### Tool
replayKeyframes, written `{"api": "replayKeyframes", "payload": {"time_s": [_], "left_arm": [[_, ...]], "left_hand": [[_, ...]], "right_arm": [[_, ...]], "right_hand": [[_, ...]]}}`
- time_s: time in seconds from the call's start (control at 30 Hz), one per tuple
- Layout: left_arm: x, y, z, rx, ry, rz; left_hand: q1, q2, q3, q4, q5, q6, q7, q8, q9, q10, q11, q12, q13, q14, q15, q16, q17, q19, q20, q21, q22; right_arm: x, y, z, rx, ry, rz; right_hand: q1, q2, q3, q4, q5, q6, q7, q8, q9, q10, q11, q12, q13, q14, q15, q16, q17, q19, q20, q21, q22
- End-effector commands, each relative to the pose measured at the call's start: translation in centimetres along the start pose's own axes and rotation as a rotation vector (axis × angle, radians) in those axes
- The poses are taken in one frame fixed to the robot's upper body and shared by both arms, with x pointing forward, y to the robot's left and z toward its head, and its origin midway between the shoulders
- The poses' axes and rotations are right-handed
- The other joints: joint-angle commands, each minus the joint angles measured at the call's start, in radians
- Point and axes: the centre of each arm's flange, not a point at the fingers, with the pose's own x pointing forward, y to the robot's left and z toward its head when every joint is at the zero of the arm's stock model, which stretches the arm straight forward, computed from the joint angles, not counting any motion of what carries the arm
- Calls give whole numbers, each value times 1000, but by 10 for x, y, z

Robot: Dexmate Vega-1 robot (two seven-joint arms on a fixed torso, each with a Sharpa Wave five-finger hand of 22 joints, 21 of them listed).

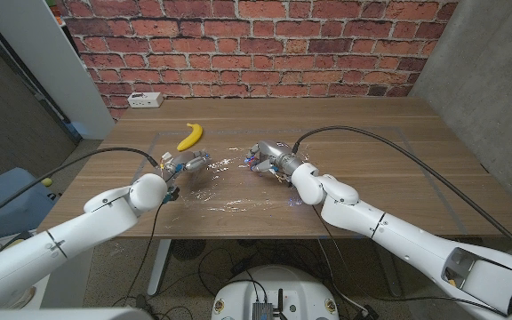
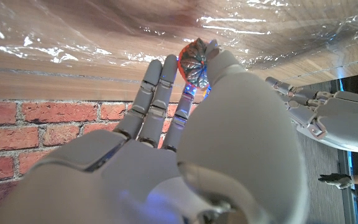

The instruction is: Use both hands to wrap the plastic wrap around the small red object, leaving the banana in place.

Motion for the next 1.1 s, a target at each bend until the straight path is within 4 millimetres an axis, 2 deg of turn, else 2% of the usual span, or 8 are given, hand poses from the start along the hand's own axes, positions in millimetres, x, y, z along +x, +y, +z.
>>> {"api": "replayKeyframes", "payload": {"time_s": [0.03,0.23,0.3,0.47,0.7,0.77,0.93,1.1], "left_arm": [[11,4,1,-3,-12,-5],[18,6,2,-4,-19,-10],[21,7,4,-3,-24,-11],[27,9,6,-2,-31,-14],[34,10,9,0,-39,-19],[36,10,11,4,-41,-23],[41,10,13,7,-48,-33],[46,10,16,13,-56,-37]], "left_hand": [[8,-1,8,1,0,9,-3,-1,3,2,-3,-5,0,0,-1,-1,0,8,5,2,2],[6,-2,8,2,-1,9,-4,-4,3,3,-4,-7,0,0,-3,-1,1,8,5,2,2],[5,-2,8,3,-1,9,-4,-4,3,2,-4,-7,1,1,-2,-1,1,8,5,2,2],[3,-3,8,5,-1,10,-4,-6,3,3,-4,-9,1,1,-2,-1,2,9,6,2,2],[0,-3,9,7,-1,11,-5,-8,3,3,-4,-11,1,1,-1,-1,2,9,7,2,2],[0,-3,9,7,-1,11,-6,-8,3,3,-3,-11,1,0,-1,-1,2,11,6,2,3],[-1,-4,10,8,-1,13,-5,-9,3,4,-4,-12,1,1,-4,-1,2,11,6,2,3],[-3,-5,11,8,-1,20,-1,-8,4,13,-5,-10,1,6,-4,0,2,14,9,3,3]], "right_arm": [[13,6,-11,-9,71,84],[11,5,-20,-8,122,115],[10,3,-24,-4,139,130],[6,0,-28,-5,156,138],[-2,-7,-34,16,182,150],[-5,-10,-37,35,183,148],[-13,-15,-44,120,161,117],[-21,-19,-50,194,129,48]], "right_hand": [[53,87,-8,14,-5,-33,-2,-21,-3,-33,4,-27,-8,19,-212,-36,-19,-21,-46,9,-12],[-17,94,-28,41,-12,-88,-9,-52,-12,-86,-1,-70,-24,-43,-201,-105,-60,-44,-11,5,-25],[-59,80,-41,54,-14,-124,-17,-66,-16,-113,-2,-92,-30,-68,-189,-136,-81,-54,2,1,-27],[-117,56,-54,62,-20,-234,-30,-93,-25,-186,1,-139,-43,-93,-184,-172,-99,-67,32,-8,-28],[-207,11,-91,84,-22,-356,-32,-101,-34,-258,10,-174,-54,-128,-149,-201,-105,-88,76,-25,-29],[-245,-5,-107,95,-19,-394,-29,-100,-37,-277,15,-179,-58,-135,-142,-207,-105,-94,88,-32,-29],[-423,-29,-171,168,-8,-463,-11,-86,-44,-325,35,-182,-71,-162,-117,-224,-98,-111,114,-60,-28],[-483,-21,-188,196,-4,-480,3,-83,-45,-341,47,-182,-76,-166,-97,-228,-98,-117,120,-70,-27]]}}
